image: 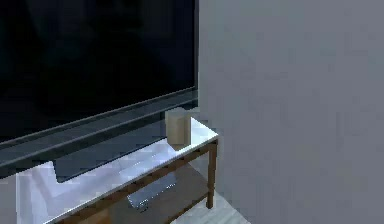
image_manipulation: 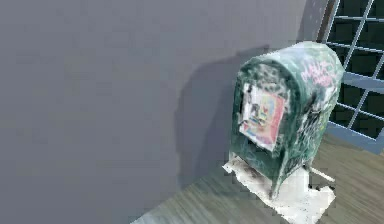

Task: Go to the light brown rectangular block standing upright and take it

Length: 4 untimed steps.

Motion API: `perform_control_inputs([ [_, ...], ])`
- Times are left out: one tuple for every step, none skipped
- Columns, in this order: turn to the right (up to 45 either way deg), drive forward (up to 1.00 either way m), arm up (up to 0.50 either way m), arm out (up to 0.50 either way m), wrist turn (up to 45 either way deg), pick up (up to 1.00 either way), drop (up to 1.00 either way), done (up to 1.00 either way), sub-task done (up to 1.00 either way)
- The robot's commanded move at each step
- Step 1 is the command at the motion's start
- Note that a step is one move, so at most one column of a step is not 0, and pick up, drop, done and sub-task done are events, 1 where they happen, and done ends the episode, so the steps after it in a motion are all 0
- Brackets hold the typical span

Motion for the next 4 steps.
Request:
perform_control_inputs([
  [18.0,0.0,0.0,0.0,0.0,0.0,0.0,0.0,0.0],
  [0.0,0.35,0.0,0.0,0.0,0.0,0.0,0.0,0.0],
  [-45.0,0.0,0.0,0.0,0.0,0.0,0.0,0.0,0.0],
  [-45.0,0.0,0.0,0.0,0.0,0.0,0.0,0.0,0.0],
])
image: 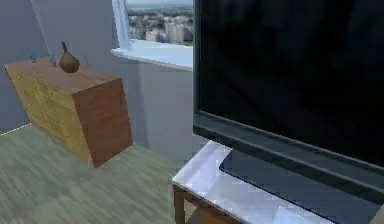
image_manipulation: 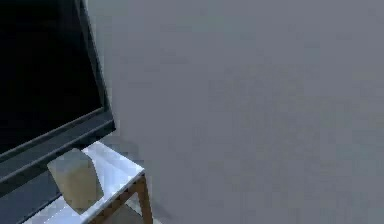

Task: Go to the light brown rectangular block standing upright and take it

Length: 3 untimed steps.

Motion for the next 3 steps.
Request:
perform_control_inputs([
  [-27.0,0.0,0.0,0.0,0.0,0.0,0.0,0.0,0.0],
  [0.0,0.0,0.5,0.0,0.0,0.0,0.0,0.0,0.0],
  [0.0,0.0,0.3,0.0,0.0,0.0,0.0,0.0,0.0],
])
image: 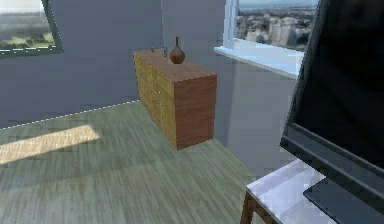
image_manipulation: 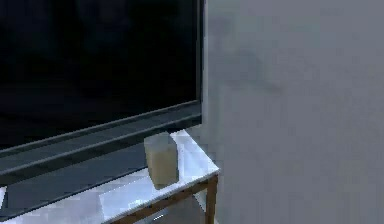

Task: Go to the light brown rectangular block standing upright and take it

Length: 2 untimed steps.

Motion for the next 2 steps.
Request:
perform_control_inputs([
  [0.0,0.0,0.0,0.32,0.0,0.0,0.0,0.0,0.0],
  [0.0,0.0,0.0,0.0,45.0,0.0,0.0,0.0,0.0],
])
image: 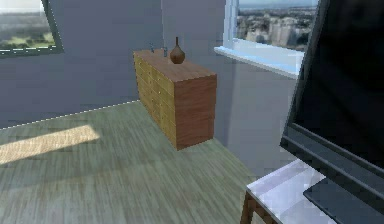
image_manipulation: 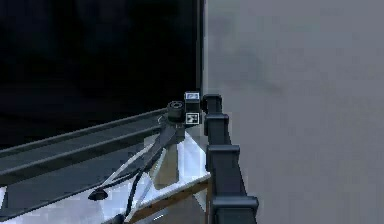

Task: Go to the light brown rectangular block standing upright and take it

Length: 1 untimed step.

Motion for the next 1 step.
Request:
perform_control_inputs([
  [0.0,0.0,0.0,0.0,45.0,0.0,0.0,0.0,0.0],
])
